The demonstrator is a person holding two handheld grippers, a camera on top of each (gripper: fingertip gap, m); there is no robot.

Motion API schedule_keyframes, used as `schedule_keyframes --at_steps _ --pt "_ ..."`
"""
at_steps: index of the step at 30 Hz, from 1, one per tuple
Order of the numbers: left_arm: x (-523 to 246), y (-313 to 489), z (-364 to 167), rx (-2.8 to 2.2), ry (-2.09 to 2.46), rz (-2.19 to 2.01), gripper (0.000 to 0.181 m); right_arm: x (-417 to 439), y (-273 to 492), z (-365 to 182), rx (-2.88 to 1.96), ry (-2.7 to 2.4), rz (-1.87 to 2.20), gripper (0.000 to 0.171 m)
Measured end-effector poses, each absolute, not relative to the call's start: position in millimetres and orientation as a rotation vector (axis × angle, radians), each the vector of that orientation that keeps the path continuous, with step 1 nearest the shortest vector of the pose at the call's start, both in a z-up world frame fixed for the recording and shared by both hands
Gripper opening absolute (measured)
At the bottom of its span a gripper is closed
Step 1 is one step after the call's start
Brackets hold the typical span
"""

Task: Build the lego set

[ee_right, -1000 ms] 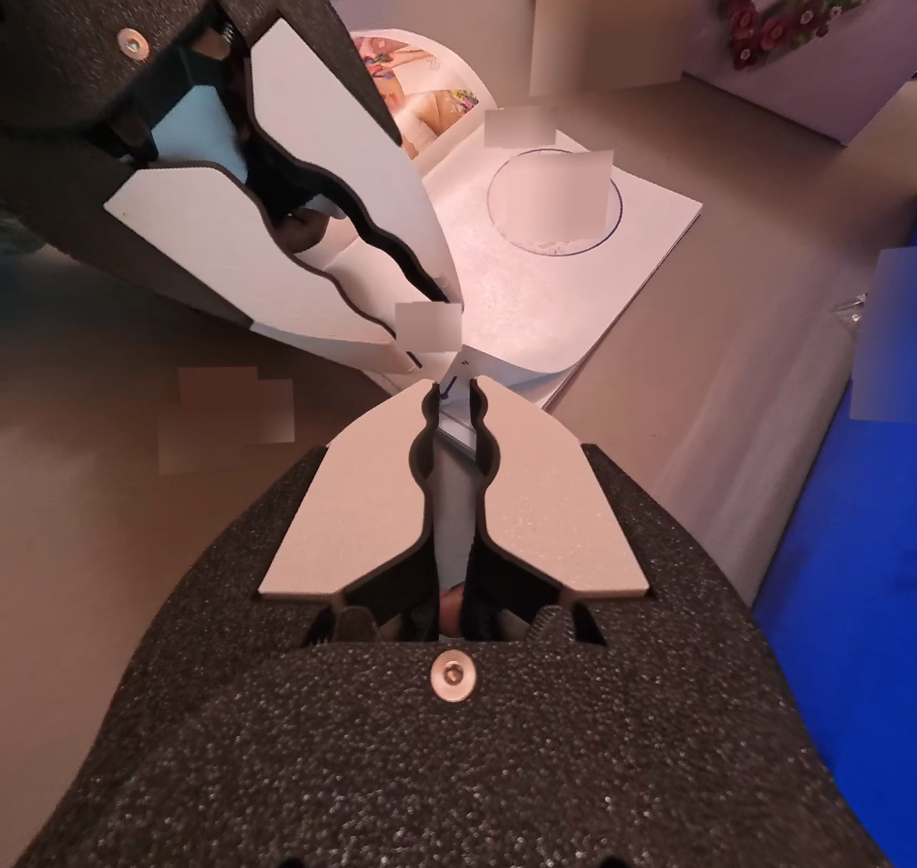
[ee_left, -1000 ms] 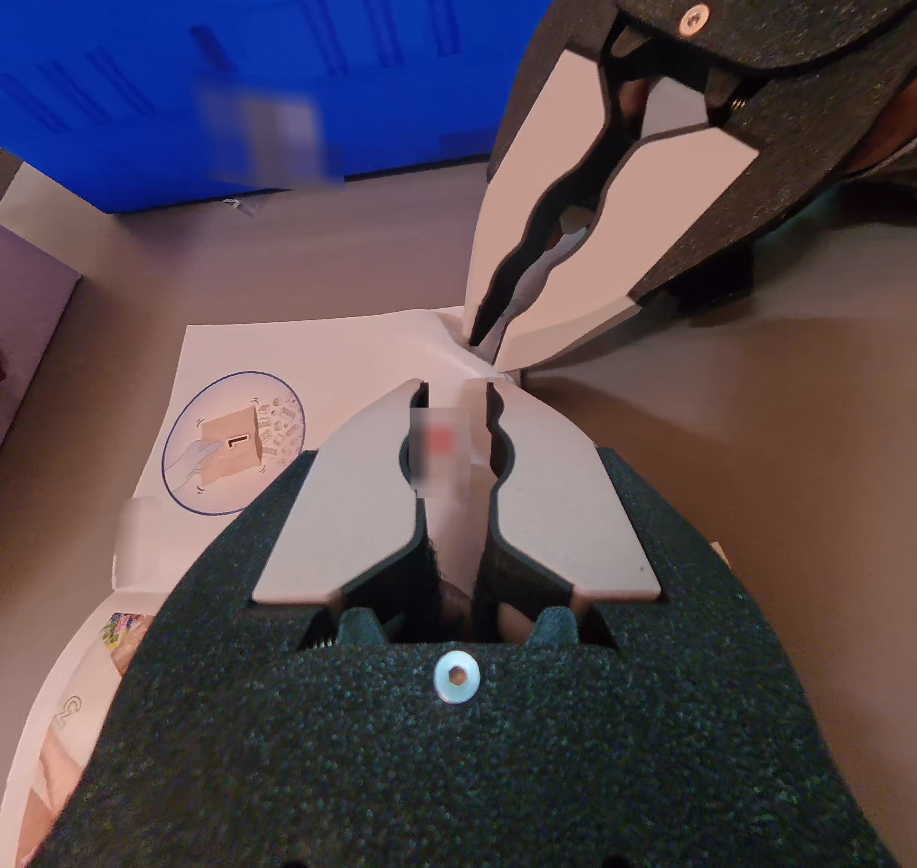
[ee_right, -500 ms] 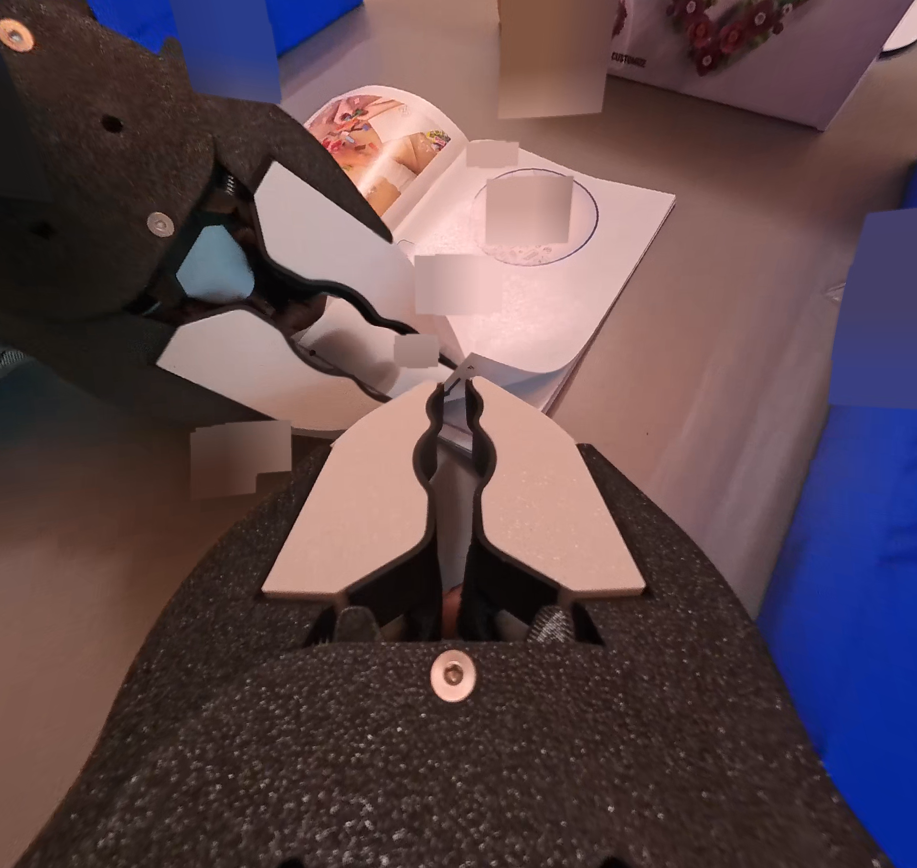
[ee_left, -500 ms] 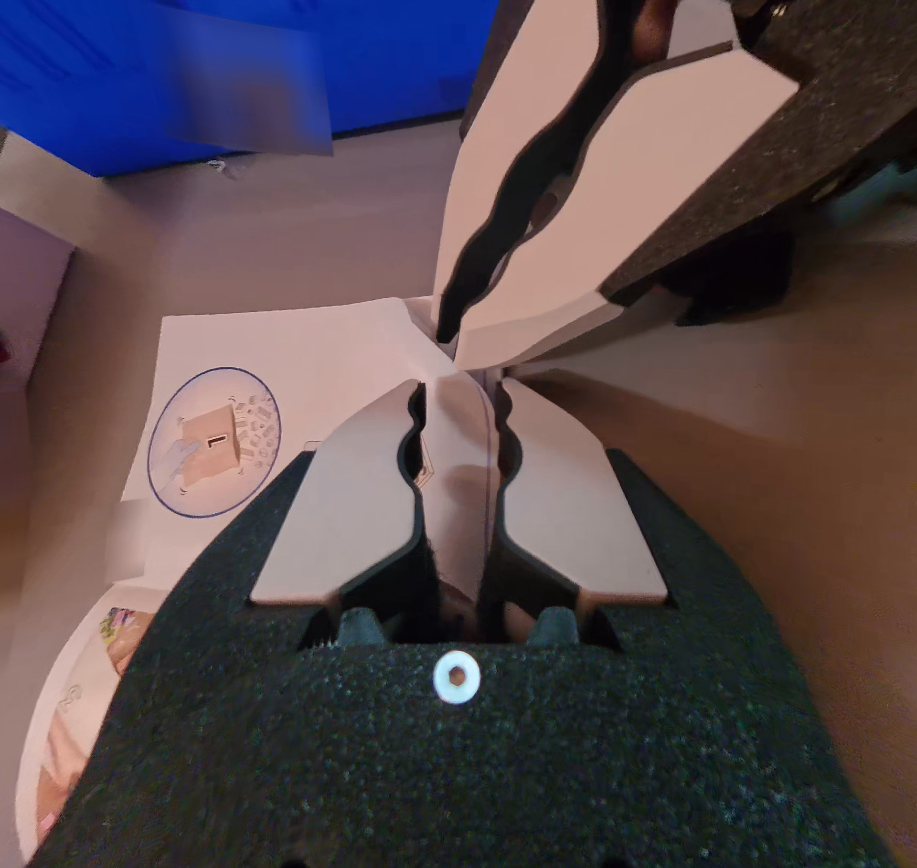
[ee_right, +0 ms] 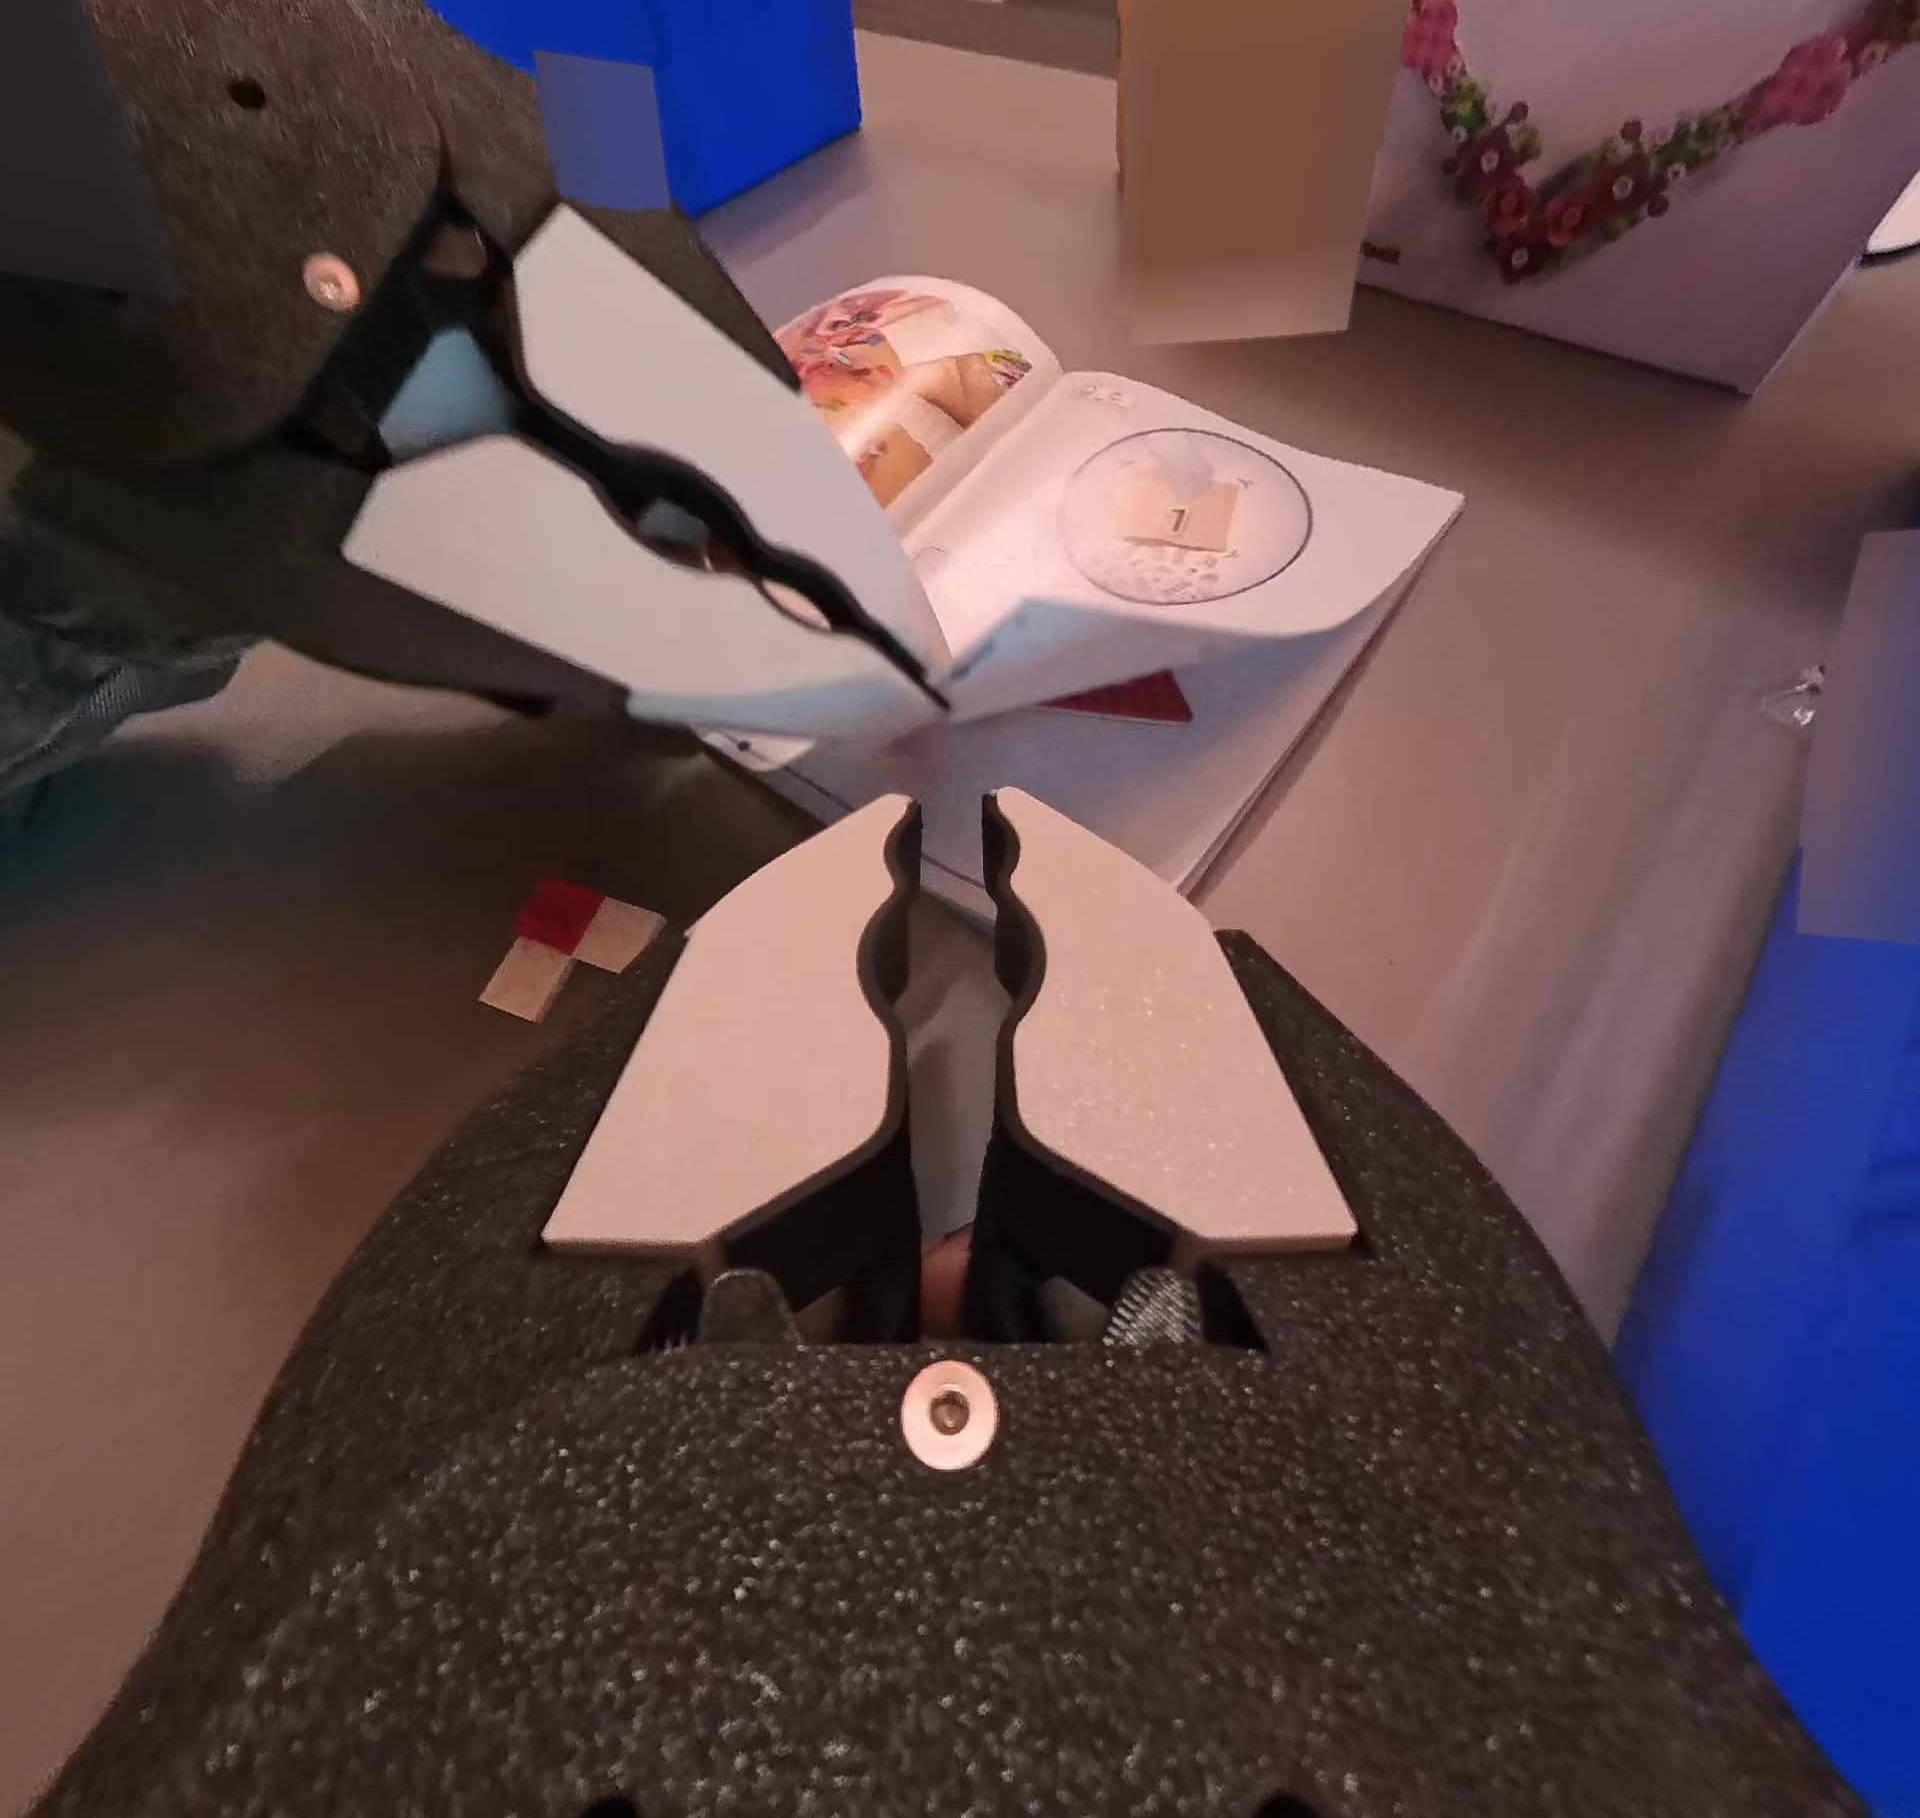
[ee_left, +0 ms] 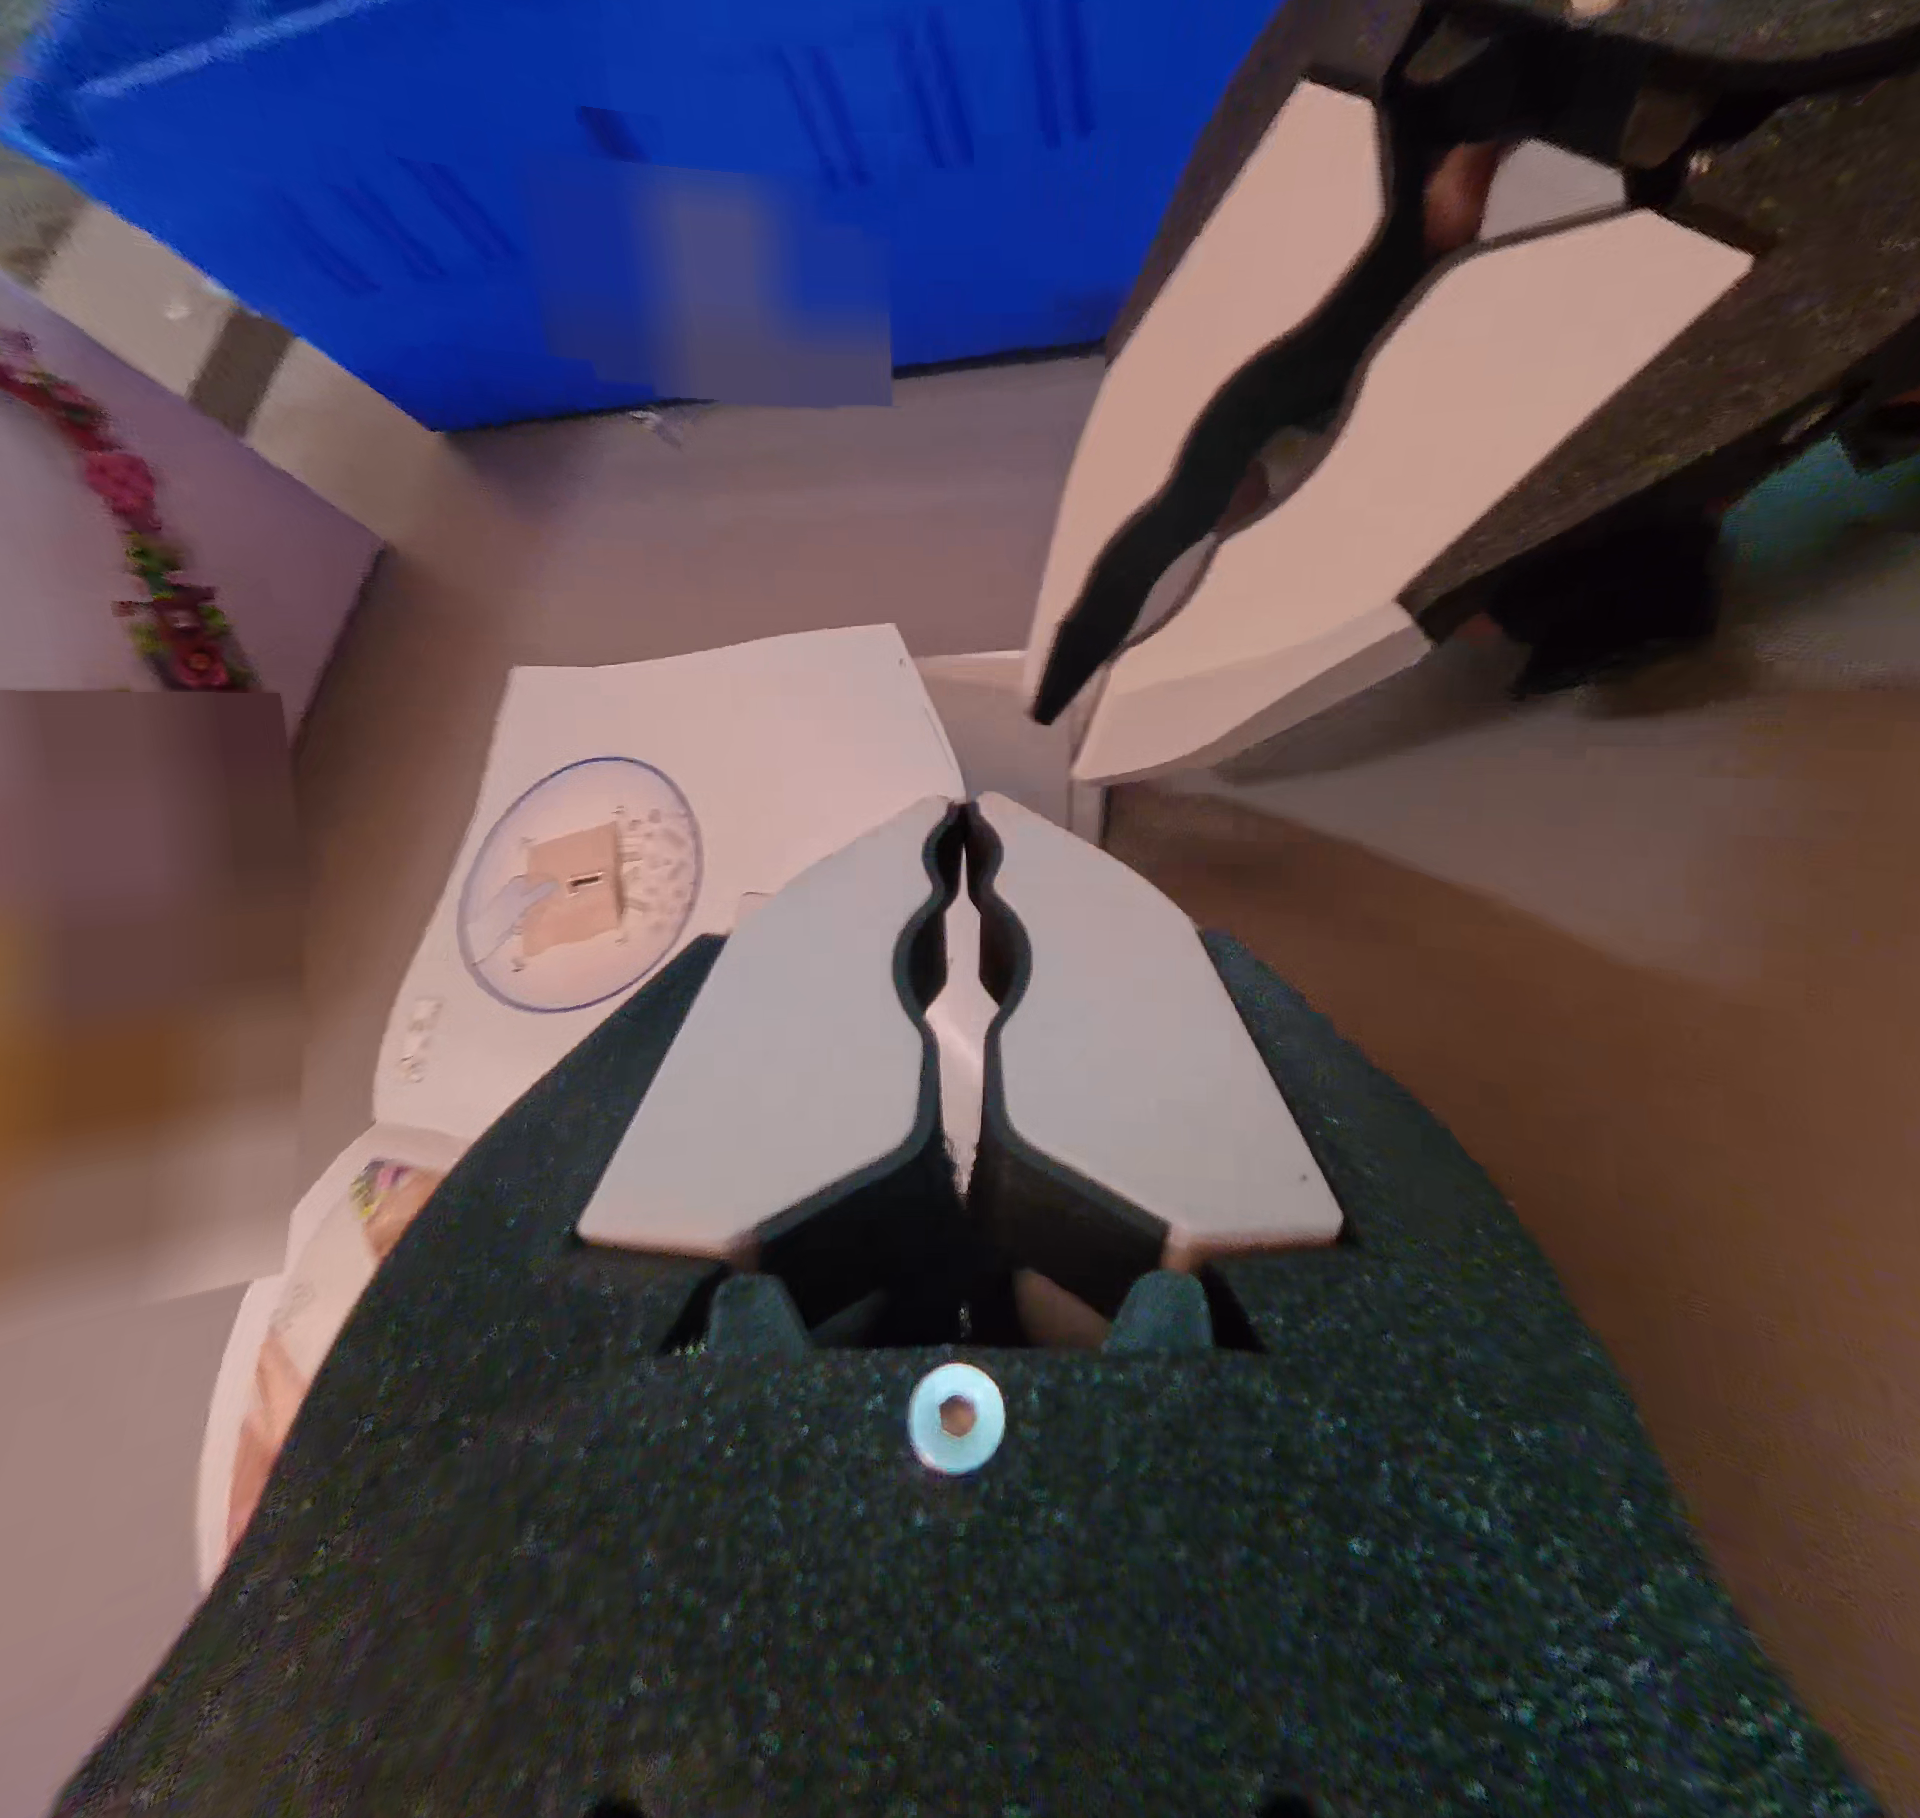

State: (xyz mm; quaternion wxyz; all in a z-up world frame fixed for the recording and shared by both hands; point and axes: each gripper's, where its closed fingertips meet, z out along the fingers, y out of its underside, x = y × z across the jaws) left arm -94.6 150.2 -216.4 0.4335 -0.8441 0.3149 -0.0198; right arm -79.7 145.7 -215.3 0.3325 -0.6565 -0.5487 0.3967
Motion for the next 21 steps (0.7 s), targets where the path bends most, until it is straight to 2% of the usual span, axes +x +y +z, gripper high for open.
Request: schedule_keyframes --at_steps 10,17,21 --pt "-165.7 110.6 -156.1 -1.861 0.13 -0.005 0.0 -78.1 135.9 -236.6 -1.717 -1.657 0.807 0.011" --pt "-217.6 55.2 -164.5 -1.813 -0.248 0.125 0.0 -75.2 136.9 -244.7 -1.744 -1.678 0.742 0.012" --pt "-221.5 45.8 -163.7 -1.76 -0.33 0.095 0.0 -89.0 128.8 -211.0 -1.641 -1.611 0.819 0.01"
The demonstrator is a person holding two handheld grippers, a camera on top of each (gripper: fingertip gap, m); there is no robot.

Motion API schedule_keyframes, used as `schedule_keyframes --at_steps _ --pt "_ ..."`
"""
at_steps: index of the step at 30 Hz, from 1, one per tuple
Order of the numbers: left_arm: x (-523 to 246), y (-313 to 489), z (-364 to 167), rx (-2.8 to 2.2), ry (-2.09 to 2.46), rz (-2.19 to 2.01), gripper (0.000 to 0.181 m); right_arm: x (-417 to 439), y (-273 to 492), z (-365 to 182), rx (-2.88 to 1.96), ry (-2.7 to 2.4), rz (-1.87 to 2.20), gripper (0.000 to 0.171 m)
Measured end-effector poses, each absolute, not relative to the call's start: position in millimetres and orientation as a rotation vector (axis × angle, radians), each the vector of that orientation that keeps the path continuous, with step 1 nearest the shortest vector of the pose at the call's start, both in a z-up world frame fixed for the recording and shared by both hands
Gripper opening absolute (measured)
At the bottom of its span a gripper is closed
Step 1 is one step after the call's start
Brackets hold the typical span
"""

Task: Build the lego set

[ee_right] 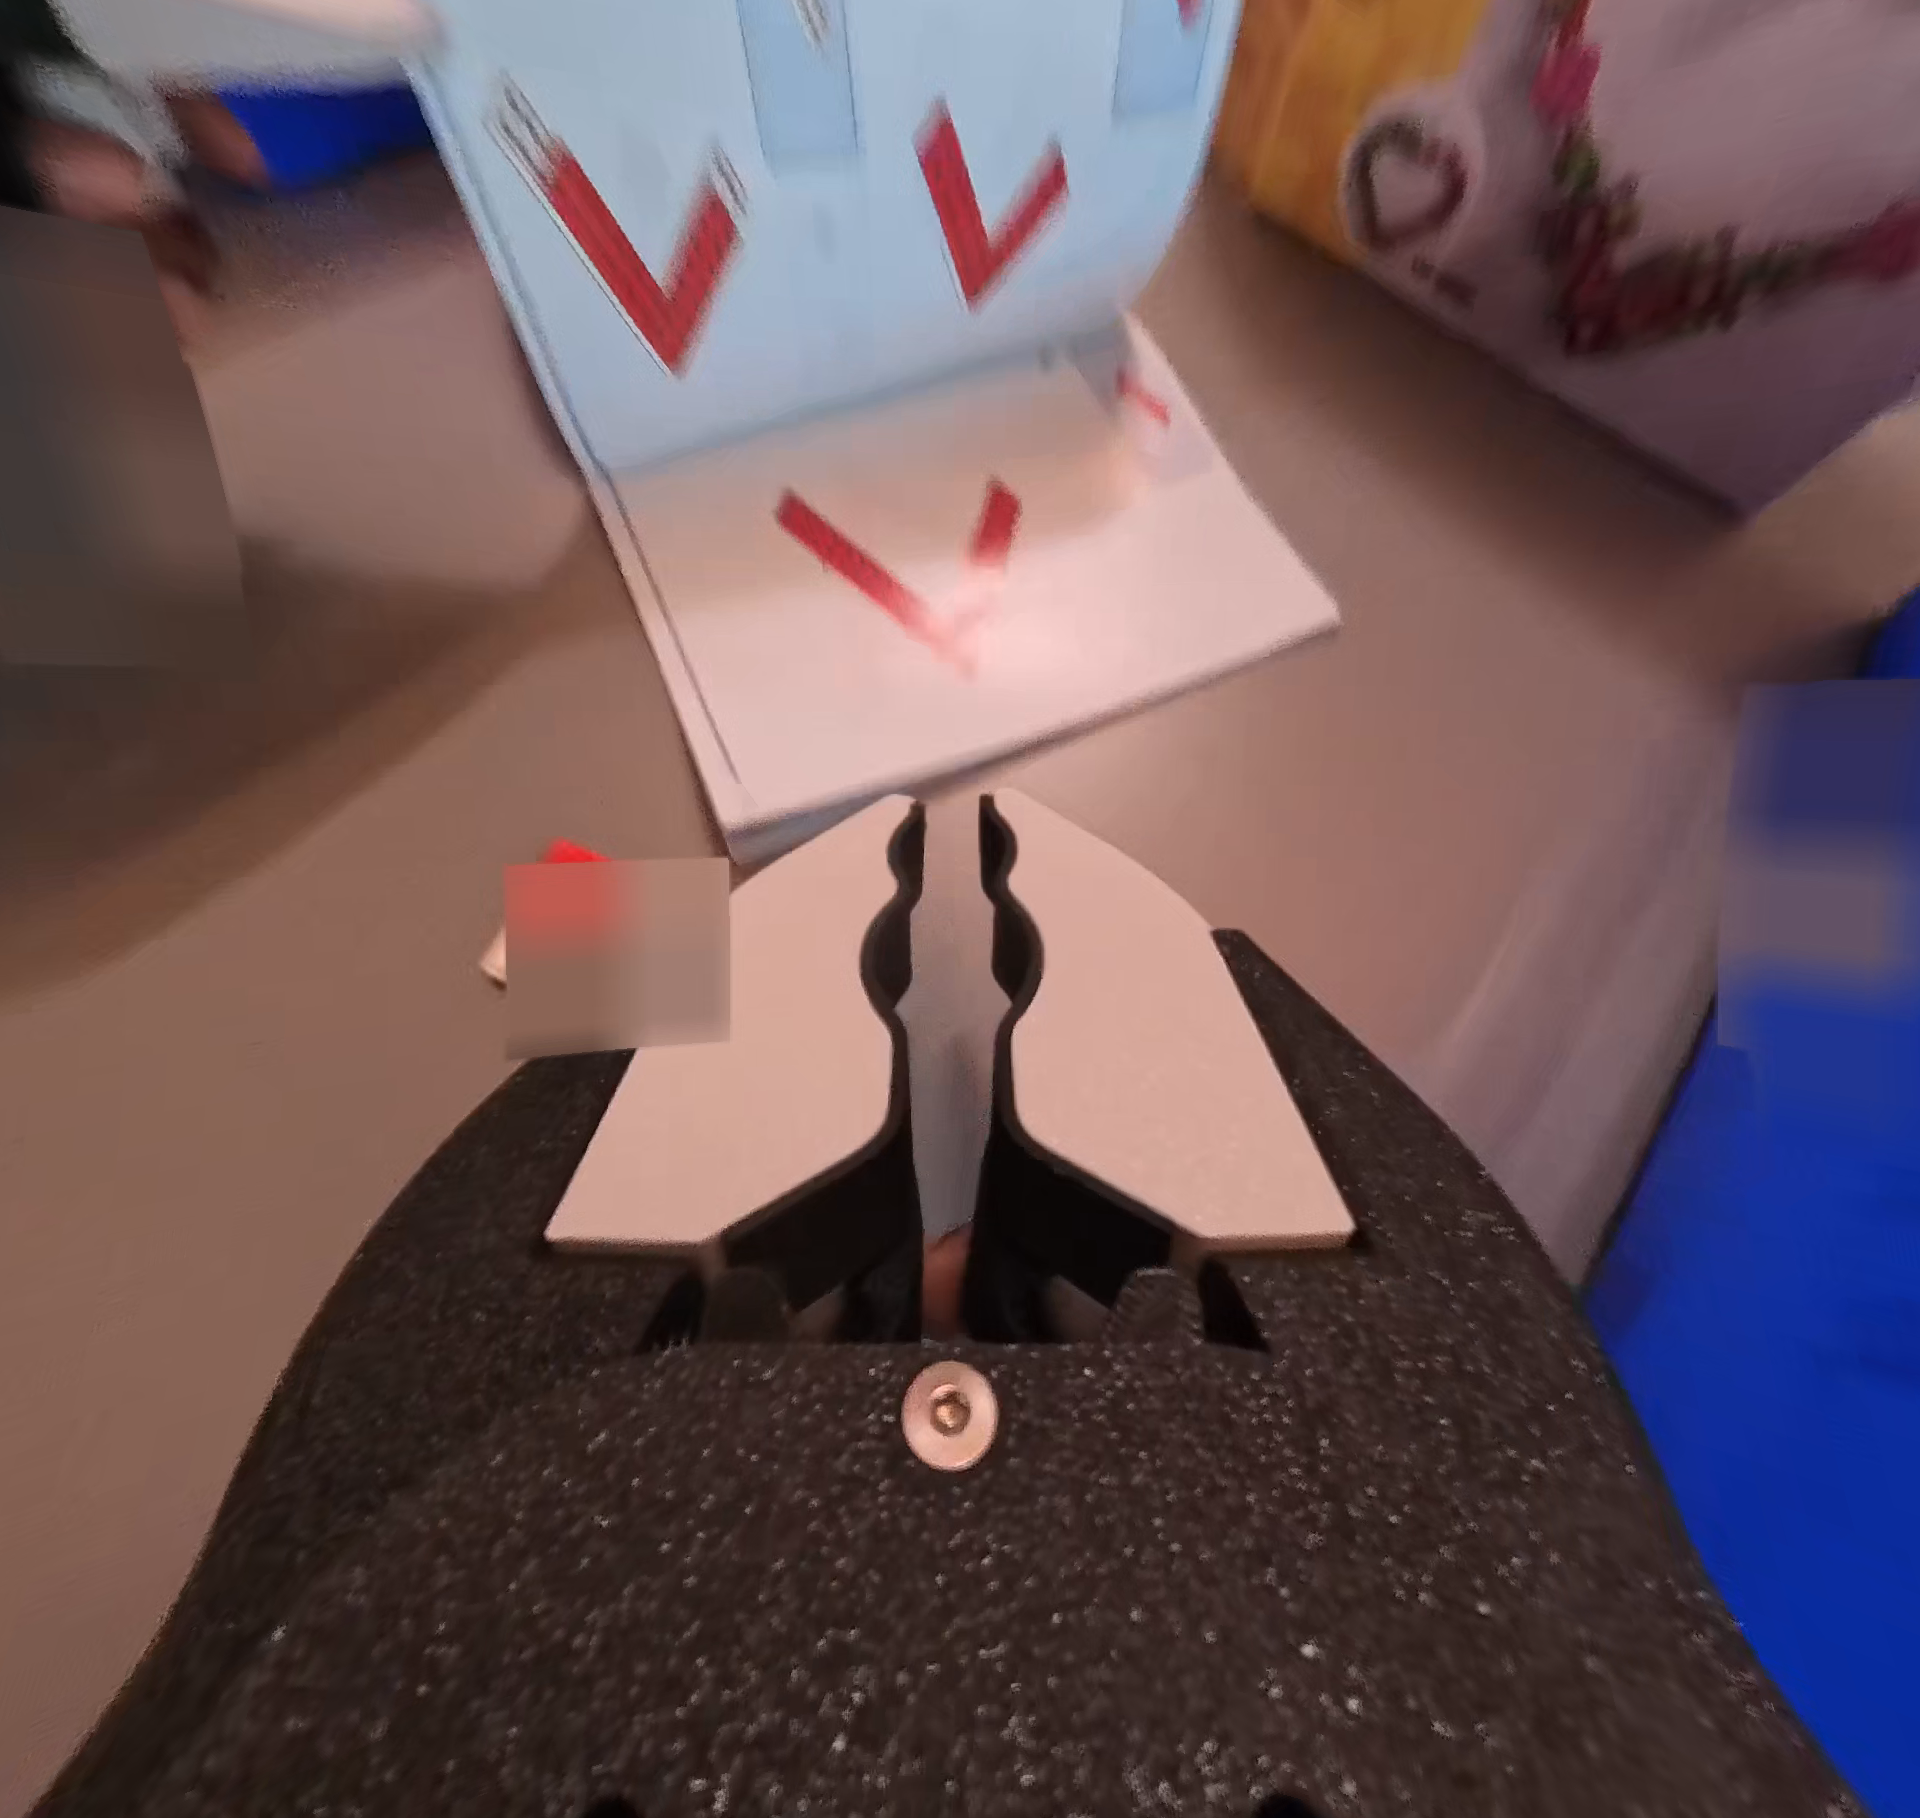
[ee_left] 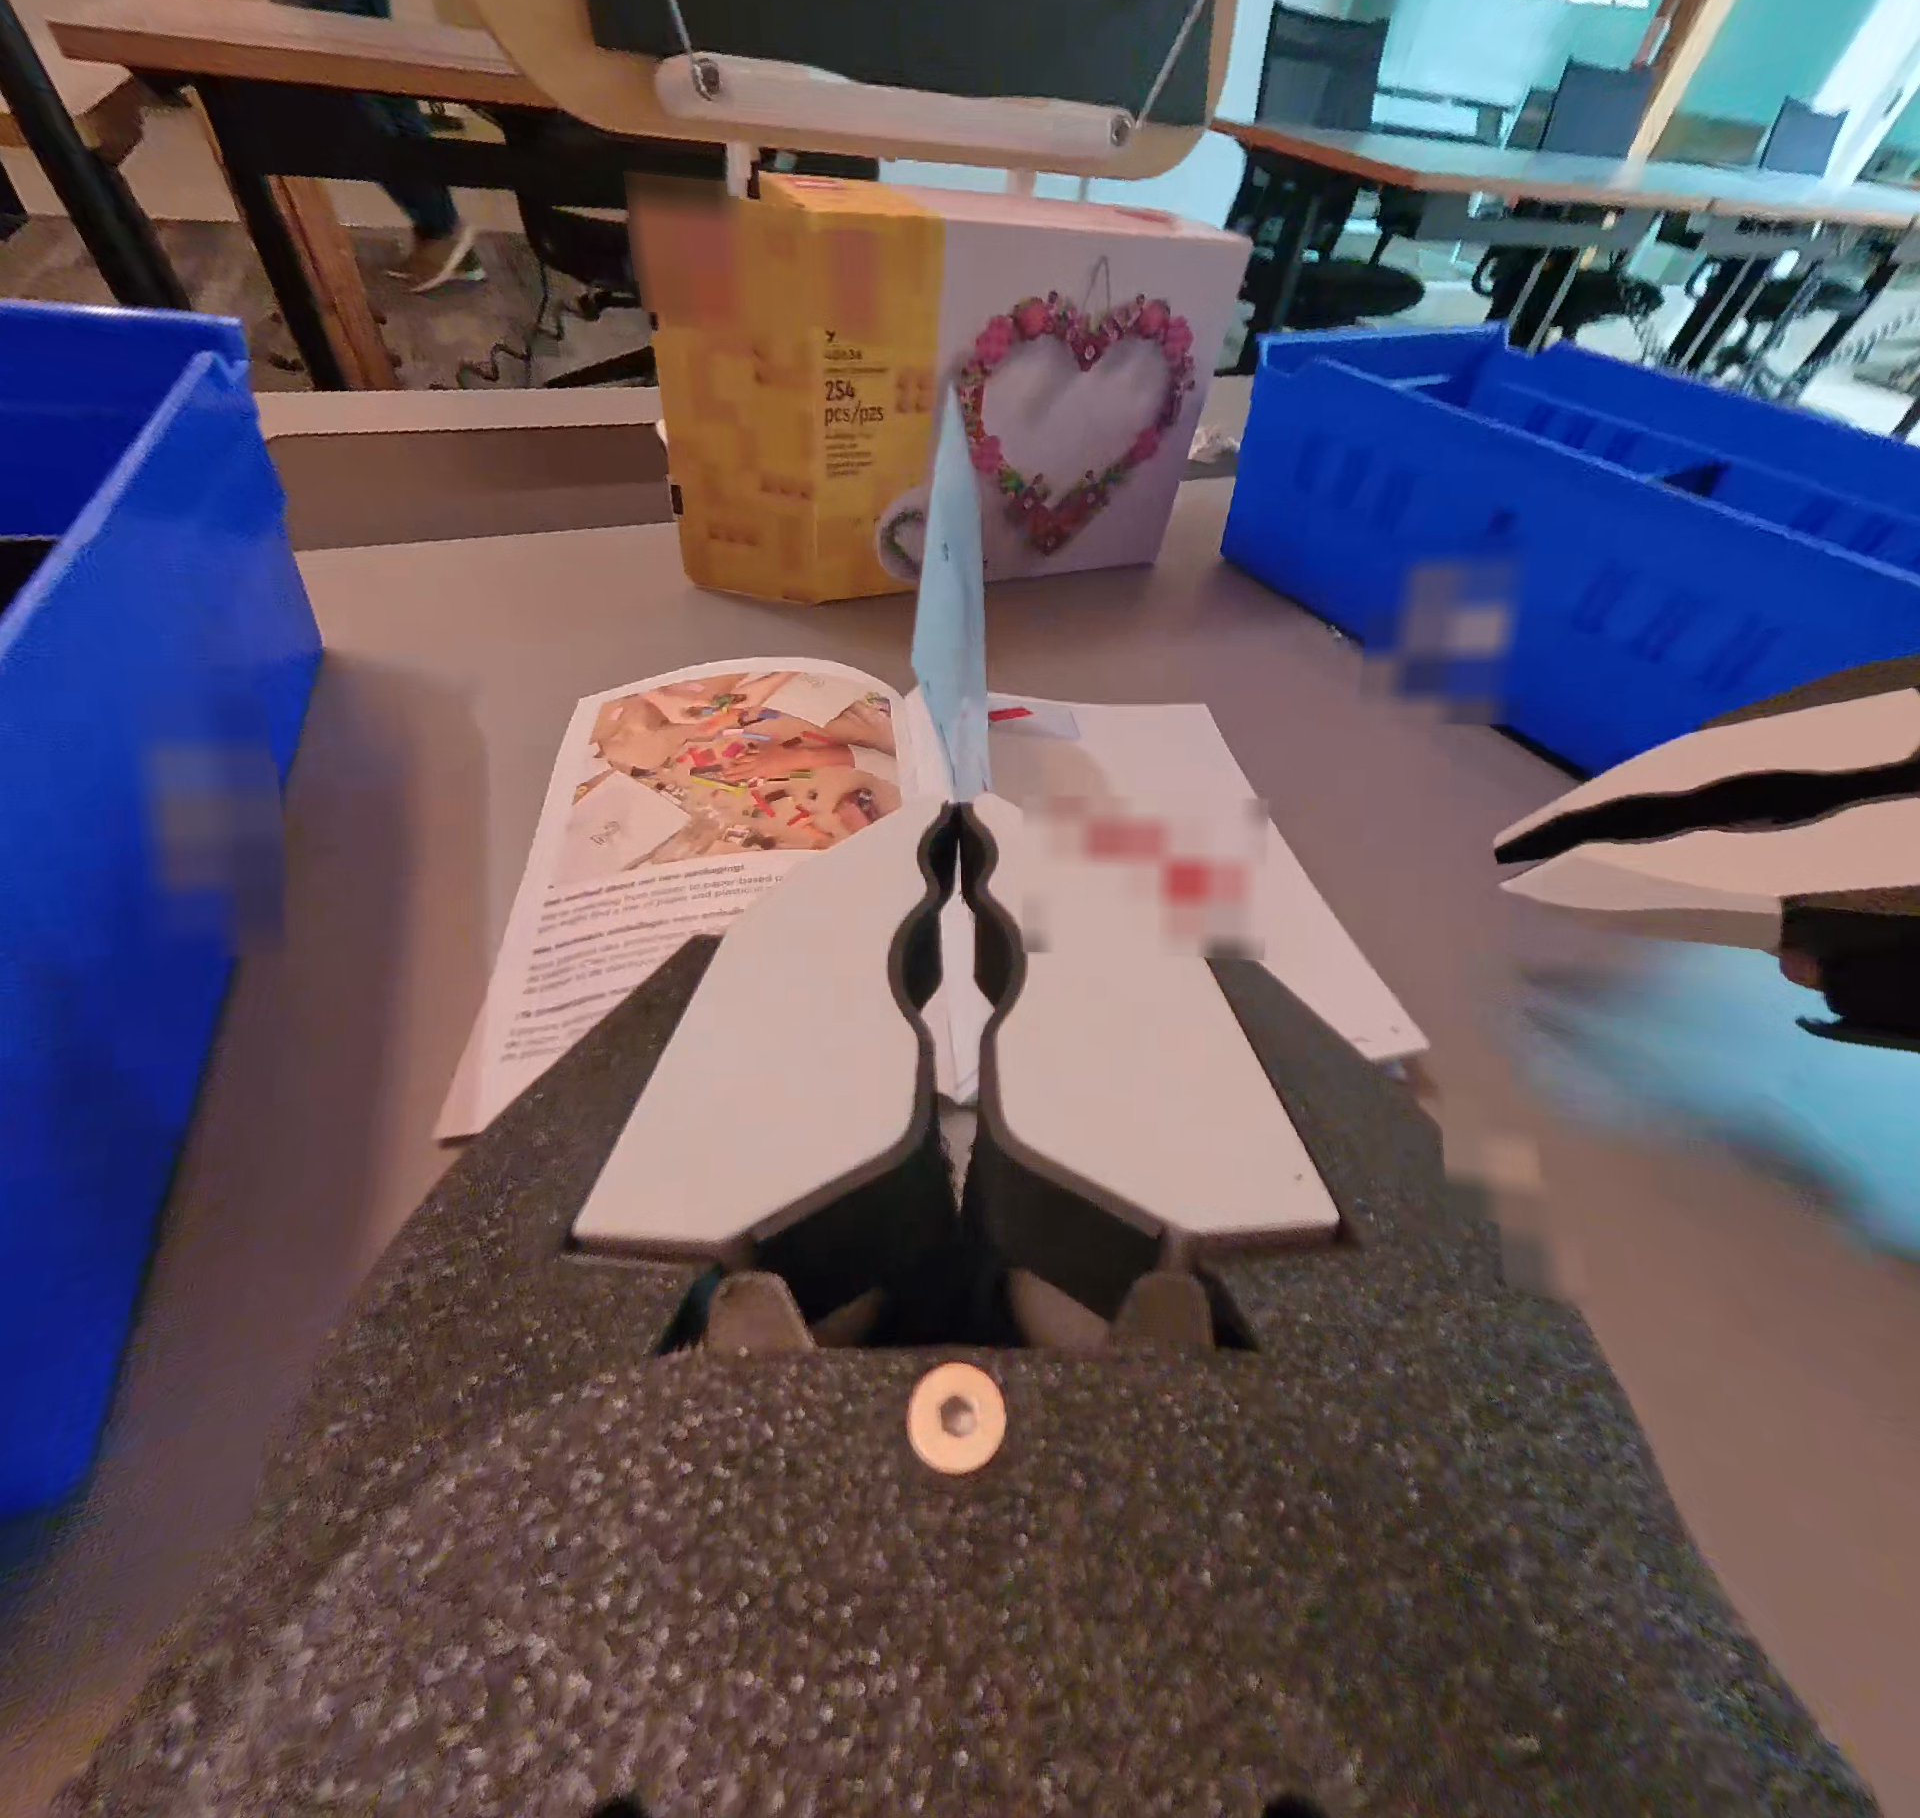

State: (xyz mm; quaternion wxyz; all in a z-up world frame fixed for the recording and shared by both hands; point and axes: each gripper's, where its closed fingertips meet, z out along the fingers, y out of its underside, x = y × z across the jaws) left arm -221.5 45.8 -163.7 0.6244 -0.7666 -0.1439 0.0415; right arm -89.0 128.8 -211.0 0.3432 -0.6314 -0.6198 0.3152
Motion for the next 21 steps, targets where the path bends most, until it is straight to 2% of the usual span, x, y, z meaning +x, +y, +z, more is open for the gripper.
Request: schedule_keyframes --at_steps 3,8,17,21 --pt "-227.9 45.1 -158.8 -1.69 -0.408 0.055 0.0 -115.2 99.3 -199.9 -1.538 -1.729 0.905 0.007" --pt "-248.1 33.4 -156.4 -1.615 -0.524 0.132 0.0 -134.5 79.4 -244.0 -1.59 -2.002 0.801 0.004" --pt "-271.1 2.3 -187.8 -1.767 -0.606 0.348 0.0 -128.1 93.8 -254.6 -1.641 -2.045 0.75 0.003" --pt "-265.6 -13.0 -201.0 -1.901 -0.573 0.425 0.018 -123.1 106.1 -254.7 -1.663 -2.022 0.686 0.002"
